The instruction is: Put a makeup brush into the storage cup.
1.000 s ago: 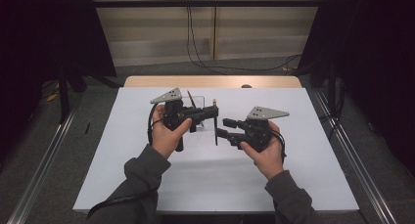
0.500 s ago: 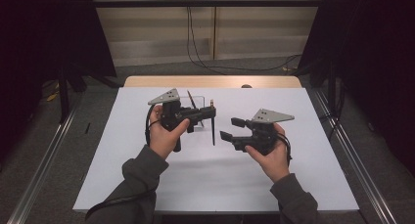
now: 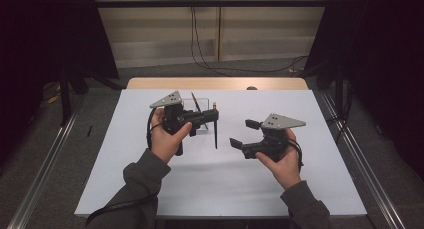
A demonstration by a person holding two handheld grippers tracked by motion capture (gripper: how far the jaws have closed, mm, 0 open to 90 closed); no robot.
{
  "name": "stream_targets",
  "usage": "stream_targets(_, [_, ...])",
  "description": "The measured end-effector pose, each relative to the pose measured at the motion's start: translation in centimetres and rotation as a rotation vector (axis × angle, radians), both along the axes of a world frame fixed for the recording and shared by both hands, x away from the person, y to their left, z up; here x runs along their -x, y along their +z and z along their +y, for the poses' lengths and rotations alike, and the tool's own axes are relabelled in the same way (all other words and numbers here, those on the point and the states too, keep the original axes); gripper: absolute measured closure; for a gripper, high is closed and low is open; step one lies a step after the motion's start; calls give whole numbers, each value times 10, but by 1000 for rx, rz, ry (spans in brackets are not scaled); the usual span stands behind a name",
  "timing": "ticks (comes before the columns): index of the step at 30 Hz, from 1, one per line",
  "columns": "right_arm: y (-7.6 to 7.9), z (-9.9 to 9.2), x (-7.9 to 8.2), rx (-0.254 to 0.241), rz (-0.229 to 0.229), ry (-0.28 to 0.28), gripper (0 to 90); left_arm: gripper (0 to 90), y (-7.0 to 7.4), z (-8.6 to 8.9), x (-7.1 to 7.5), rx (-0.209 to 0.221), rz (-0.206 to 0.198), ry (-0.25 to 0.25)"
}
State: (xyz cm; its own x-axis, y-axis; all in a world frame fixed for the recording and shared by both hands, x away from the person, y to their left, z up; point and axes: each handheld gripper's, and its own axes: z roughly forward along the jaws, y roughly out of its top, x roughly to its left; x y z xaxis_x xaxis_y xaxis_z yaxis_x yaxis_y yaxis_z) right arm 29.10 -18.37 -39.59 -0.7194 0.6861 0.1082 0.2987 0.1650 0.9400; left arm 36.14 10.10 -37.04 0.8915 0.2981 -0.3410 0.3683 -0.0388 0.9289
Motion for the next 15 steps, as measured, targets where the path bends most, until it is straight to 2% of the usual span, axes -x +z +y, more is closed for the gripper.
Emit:
stream_targets(5, [-2, -8, 2, -6, 3, -1, 76, 841, -1, 1, 0, -4, -3, 8])
stream_targets(8, [-3, -10, 4, 24, -2, -6, 68, 841, -1, 2, -1, 2, 1, 4])
stream_targets(15, [-5, -14, 8, 30, 5, -7, 53, 841, 0, 3, -1, -2, -5, 6])
